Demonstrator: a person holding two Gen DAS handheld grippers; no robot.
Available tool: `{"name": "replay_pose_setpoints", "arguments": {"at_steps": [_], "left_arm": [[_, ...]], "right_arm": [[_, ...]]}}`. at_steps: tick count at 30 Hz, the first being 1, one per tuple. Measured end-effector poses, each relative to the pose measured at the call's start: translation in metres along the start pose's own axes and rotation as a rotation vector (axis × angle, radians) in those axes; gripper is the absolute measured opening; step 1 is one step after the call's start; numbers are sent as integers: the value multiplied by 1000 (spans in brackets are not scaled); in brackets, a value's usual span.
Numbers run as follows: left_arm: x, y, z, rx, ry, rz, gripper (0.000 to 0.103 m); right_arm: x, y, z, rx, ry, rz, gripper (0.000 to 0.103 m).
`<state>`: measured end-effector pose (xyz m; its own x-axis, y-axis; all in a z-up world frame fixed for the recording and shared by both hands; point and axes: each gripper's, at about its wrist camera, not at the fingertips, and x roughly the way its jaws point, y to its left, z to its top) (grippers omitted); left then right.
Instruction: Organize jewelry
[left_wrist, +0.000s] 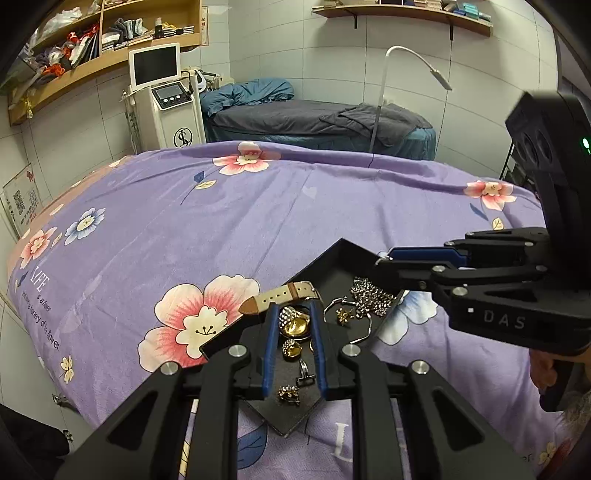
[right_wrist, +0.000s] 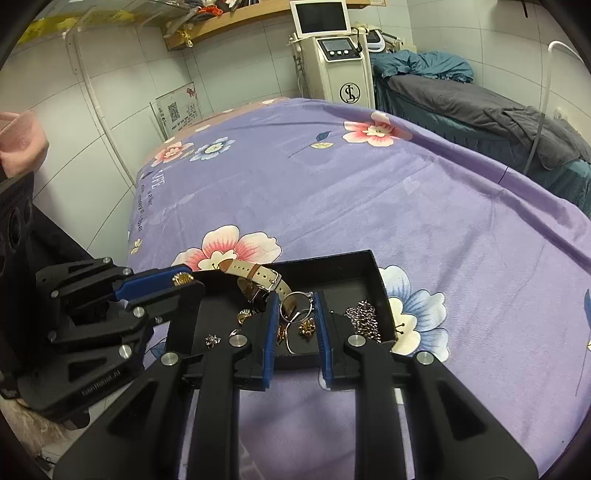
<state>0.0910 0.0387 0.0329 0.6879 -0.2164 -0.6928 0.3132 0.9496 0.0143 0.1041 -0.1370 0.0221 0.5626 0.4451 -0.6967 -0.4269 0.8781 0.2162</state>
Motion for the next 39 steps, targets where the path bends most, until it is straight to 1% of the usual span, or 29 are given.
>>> {"name": "replay_pose_setpoints", "arguments": {"at_steps": [7,10,12,13,14,15,16,17,18,19,20,21,22,23,24,25,26,28,30,32,34,37,39], "left_arm": [[18,2,-9,-17,41,-5,17],[21,3,-12,-18,52,-4,17],[23,3,-12,-14,55,5,17],[24,3,-13,-10,56,7,17],[24,4,-13,-7,55,7,20],[24,4,-13,-3,55,10,30],[23,3,-14,2,54,19,36],[22,3,-13,4,50,26,47],[20,3,-13,4,44,33,52],[17,3,-13,3,38,35,54],[15,3,-12,2,37,37,59],[12,2,-12,-1,37,45,68],[8,2,-11,-5,36,67,74],[3,3,-10,-9,31,81,84],[-3,3,-9,-15,23,85,91],[-8,3,-8,-24,20,82,95],[-13,4,-7,-32,22,79,97],[-18,3,-6,-38,43,82,97],[-19,1,-6,-31,82,84,97],[-18,-1,-8,-30,122,102,97],[-16,-1,-10,-36,153,119,97],[-12,1,-14,-45,197,144,97],[-9,3,-16,-46,233,162,97]], "right_arm": [[26,-9,-3,37,34,-6,20],[28,-14,-6,64,27,2,20],[29,-17,-8,81,27,-10,23],[29,-18,-9,83,26,-17,33],[30,-18,-8,86,25,-25,43],[28,-19,-9,92,16,-35,61],[26,-19,-10,98,3,-36,65],[23,-20,-10,101,-12,-37,65],[20,-19,-10,101,-17,-43,65],[18,-19,-11,100,-20,-50,66],[15,-20,-12,101,-21,-61,69],[12,-21,-13,107,-17,-75,71],[10,-21,-14,115,-15,-87,72],[5,-23,-15,125,-12,-91,73],[2,-24,-17,127,-3,-84,76],[0,-24,-19,124,6,-82,82],[-2,-23,-20,110,22,-89,83],[-5,-20,-22,70,47,-116,83],[-8,-14,-24,22,69,-132,83],[-11,-12,-25,-4,90,-141,83],[-12,-11,-26,-11,115,-152,90],[-10,-10,-24,-32,170,-183,90],[-9,-4,-22,-88,203,-227,90]]}}
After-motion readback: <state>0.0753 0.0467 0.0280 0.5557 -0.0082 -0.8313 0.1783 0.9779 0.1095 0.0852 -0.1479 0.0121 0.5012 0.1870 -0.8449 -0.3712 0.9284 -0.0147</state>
